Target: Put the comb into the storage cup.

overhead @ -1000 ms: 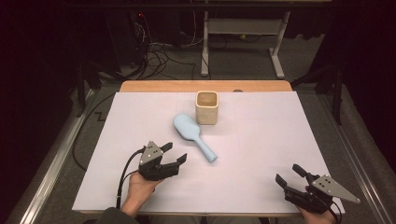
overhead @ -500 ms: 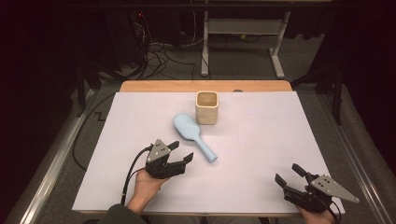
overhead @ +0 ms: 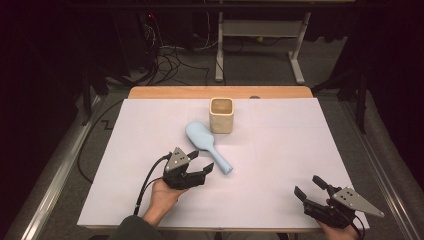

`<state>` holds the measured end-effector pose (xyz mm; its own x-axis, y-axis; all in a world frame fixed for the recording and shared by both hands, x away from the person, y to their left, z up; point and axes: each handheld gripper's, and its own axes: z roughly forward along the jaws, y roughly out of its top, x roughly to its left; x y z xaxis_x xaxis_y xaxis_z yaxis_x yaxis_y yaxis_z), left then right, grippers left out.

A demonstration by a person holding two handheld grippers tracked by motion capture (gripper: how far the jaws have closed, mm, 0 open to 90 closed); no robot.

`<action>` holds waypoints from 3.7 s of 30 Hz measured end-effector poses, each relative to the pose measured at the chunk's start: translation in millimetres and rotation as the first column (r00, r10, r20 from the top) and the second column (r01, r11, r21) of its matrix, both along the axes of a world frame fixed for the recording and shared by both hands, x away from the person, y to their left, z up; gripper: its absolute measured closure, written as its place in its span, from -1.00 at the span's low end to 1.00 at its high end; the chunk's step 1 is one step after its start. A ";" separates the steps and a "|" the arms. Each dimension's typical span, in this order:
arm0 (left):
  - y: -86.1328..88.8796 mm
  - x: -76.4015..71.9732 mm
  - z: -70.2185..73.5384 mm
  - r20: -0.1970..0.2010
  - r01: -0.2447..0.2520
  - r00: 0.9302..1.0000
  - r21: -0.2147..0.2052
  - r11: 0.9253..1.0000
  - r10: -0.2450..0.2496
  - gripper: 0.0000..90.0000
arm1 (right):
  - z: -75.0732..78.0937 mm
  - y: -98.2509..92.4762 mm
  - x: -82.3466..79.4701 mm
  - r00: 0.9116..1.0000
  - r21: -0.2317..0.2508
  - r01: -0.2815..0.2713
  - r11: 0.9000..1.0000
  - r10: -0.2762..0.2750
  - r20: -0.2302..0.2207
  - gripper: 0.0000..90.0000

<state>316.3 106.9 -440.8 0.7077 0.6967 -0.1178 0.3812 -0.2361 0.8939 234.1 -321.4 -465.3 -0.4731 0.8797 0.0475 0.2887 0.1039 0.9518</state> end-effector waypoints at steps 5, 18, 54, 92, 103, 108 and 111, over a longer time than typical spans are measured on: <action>-6.2 2.1 2.5 0.000 0.009 1.000 -0.001 1.000 -0.009 -0.29 | -0.1 0.4 -0.1 1.000 0.002 -0.004 1.000 0.004 -0.001 -0.45; -23.2 10.1 5.0 -0.016 0.024 1.000 -0.005 1.000 -0.024 -0.29 | -0.2 0.1 -0.8 1.000 0.004 -0.006 1.000 0.006 -0.002 -0.45; -78.3 48.5 34.9 -0.224 0.084 0.974 0.186 0.979 -0.041 -0.08 | -0.1 -1.6 -2.3 1.000 0.017 -0.007 1.000 0.008 -0.004 -0.42; -113.0 88.6 28.8 -0.456 0.250 0.890 0.470 0.847 -0.010 0.89 | -0.3 -2.2 -1.9 1.000 0.022 -0.008 1.000 0.008 -0.008 -0.42; -116.8 89.9 22.5 -0.476 0.276 0.879 0.489 0.828 -0.012 0.98 | -0.5 -2.2 -1.3 1.000 0.022 -0.013 1.000 0.013 -0.009 -0.42; -116.7 89.9 20.3 -0.486 0.282 0.874 0.489 0.825 -0.011 0.99 | -0.4 -1.4 -0.9 1.000 0.020 -0.010 1.000 0.011 -0.008 -0.42; -116.4 89.8 20.3 -0.489 0.290 0.872 0.495 0.819 -0.013 0.98 | -0.4 -0.5 -0.6 1.000 0.015 -0.014 1.000 0.014 -0.010 -0.42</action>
<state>406.1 -9.5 -420.5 0.7727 0.6290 -0.0860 0.6165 -0.7110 0.3383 233.5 -322.0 -465.7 -0.4851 0.8720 0.0652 0.2973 0.0943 0.9501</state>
